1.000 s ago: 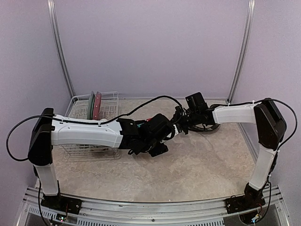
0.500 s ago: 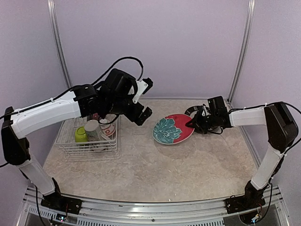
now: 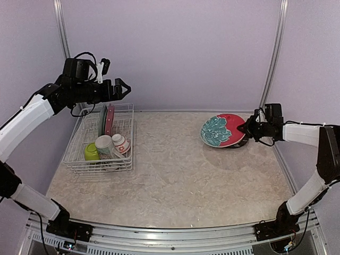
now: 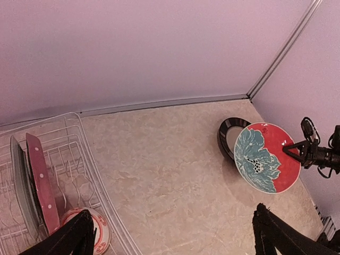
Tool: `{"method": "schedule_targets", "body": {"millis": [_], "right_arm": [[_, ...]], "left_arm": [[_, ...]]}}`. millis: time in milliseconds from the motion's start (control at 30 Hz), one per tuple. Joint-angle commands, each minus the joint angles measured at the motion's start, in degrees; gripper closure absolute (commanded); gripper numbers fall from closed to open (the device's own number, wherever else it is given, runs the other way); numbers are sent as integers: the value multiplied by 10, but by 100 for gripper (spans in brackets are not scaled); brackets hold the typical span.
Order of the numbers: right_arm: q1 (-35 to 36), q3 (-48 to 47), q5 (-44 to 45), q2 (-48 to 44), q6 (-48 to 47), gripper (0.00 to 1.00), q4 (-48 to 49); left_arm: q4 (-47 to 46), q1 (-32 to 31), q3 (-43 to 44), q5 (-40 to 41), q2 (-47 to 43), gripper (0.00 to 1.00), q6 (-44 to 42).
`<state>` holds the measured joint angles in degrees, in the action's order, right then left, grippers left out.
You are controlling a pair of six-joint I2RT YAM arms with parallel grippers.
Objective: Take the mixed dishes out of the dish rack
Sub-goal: Place the plate with another plate.
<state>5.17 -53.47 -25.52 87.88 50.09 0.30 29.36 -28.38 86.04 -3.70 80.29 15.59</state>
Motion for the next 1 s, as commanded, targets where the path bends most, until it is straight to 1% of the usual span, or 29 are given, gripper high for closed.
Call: {"method": "schedule_targets", "body": {"millis": [0, 200, 400, 533, 667, 967], "right_arm": [[-39, -4, -31, -22, -6, 100, 63], [-88, -31, -52, 21, -15, 100, 68], [-120, -66, -75, 76, -18, 100, 82], [-126, -103, -94, 122, -23, 100, 82], [-129, -127, -98, 162, -25, 100, 83], [-129, -156, -108, 214, -19, 100, 98]], "left_arm": [[-24, 59, -18, -88, -13, 1, 100], [-14, 104, -8, -137, -1, 1, 133], [-13, 111, -8, -138, -5, 1, 130], [-9, 111, -6, -132, -3, 1, 122], [-7, 114, -3, -147, 3, 1, 127], [-9, 113, -4, -155, 12, 1, 127]]}}
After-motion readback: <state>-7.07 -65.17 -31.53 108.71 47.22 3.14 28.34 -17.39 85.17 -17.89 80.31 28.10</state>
